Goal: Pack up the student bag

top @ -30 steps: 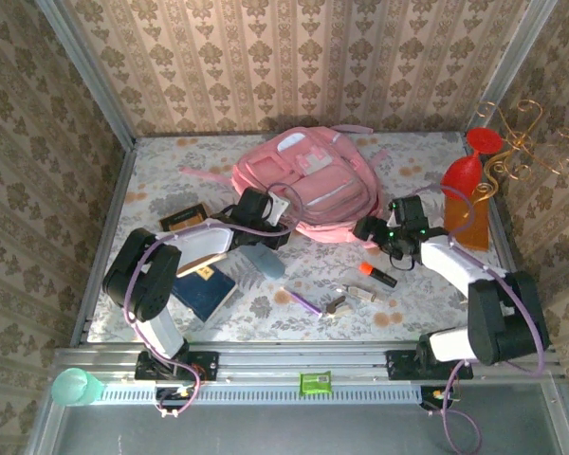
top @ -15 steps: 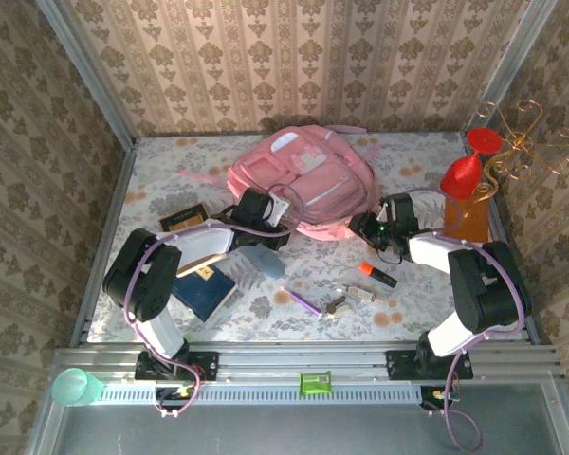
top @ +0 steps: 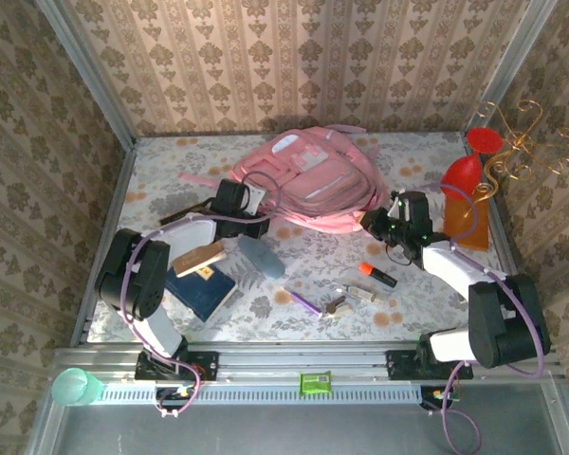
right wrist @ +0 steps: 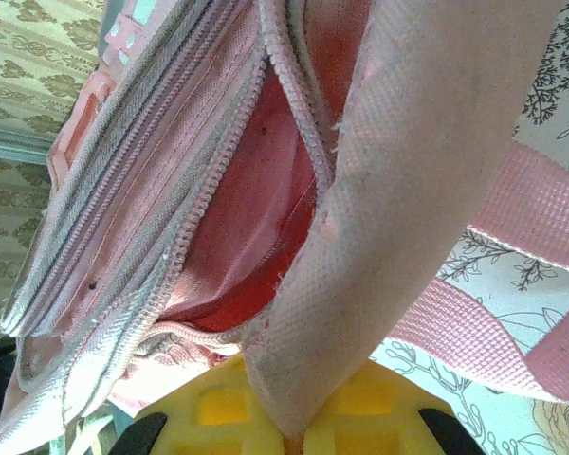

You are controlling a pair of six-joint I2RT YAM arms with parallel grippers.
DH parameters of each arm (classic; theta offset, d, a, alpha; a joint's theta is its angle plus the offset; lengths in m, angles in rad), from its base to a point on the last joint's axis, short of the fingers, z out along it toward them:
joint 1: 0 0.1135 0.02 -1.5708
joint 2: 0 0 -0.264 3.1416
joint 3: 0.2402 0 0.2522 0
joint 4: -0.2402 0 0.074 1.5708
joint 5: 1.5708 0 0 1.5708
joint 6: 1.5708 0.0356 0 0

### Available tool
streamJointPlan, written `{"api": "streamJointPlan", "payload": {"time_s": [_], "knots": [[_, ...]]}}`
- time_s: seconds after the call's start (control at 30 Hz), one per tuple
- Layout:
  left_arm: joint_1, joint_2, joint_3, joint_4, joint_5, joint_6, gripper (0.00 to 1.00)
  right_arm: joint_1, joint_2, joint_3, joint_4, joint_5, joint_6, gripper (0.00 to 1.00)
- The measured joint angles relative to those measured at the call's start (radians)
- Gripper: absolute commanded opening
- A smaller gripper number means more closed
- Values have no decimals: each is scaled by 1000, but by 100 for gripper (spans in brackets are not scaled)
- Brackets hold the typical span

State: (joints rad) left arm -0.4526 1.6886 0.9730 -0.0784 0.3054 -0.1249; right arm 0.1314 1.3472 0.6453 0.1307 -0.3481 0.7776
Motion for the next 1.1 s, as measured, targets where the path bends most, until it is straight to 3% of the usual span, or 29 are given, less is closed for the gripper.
{"api": "streamJointPlan", "payload": {"time_s": [0.6, 0.8, 0.9, 1.1], "knots": [[73, 67, 17, -4, 26, 6, 0, 22, -24, -64, 58, -37, 8, 0], [86, 77, 18, 3, 29, -3, 17, 64, -26, -65, 72, -15, 23, 0], [102, 64, 14, 3, 8, -19, 31, 98, -21, -65, 77, 19, 39, 0], [147, -98, -44, -6, -63, -70, 46, 154, -7, -65, 69, 132, 74, 0]]}}
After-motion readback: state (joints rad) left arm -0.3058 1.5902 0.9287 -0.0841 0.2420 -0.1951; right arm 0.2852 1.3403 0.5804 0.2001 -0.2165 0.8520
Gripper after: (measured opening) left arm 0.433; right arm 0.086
